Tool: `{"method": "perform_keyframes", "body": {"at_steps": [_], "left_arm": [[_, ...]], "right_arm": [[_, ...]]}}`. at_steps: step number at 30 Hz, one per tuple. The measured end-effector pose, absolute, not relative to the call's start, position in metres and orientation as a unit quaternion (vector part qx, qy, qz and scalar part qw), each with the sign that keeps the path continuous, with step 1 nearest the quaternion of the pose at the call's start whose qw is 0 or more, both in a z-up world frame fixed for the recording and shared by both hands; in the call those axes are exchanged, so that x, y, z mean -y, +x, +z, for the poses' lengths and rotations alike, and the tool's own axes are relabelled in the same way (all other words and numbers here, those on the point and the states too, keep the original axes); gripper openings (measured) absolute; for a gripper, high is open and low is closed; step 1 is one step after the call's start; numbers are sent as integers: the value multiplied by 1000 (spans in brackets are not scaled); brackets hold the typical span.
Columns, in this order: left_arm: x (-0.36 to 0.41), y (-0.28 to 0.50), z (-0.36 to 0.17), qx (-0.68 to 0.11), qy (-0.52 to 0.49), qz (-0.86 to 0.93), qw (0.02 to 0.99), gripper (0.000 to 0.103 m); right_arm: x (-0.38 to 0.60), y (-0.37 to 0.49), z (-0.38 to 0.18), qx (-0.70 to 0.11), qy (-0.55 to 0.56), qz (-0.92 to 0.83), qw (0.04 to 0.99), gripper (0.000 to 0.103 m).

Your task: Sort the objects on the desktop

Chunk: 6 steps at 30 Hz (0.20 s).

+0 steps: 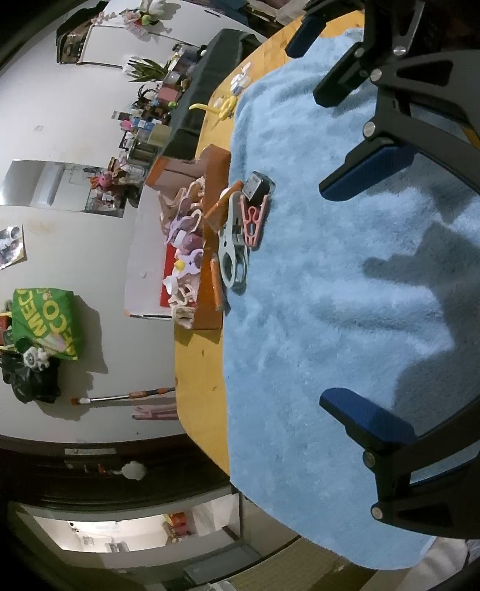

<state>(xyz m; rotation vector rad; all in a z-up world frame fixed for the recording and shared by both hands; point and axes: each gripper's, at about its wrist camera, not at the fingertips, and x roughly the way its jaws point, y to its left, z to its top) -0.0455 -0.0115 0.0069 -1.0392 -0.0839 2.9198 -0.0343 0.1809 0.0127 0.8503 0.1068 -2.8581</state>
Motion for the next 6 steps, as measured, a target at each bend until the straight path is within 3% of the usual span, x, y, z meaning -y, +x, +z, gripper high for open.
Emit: {"method": "perform_keyframes", "body": {"at_steps": [6], "left_arm": [[9, -39, 8, 21, -323, 946, 26, 103]], "right_arm": [[-181, -30, 14, -33, 279, -957, 76, 101]]}}
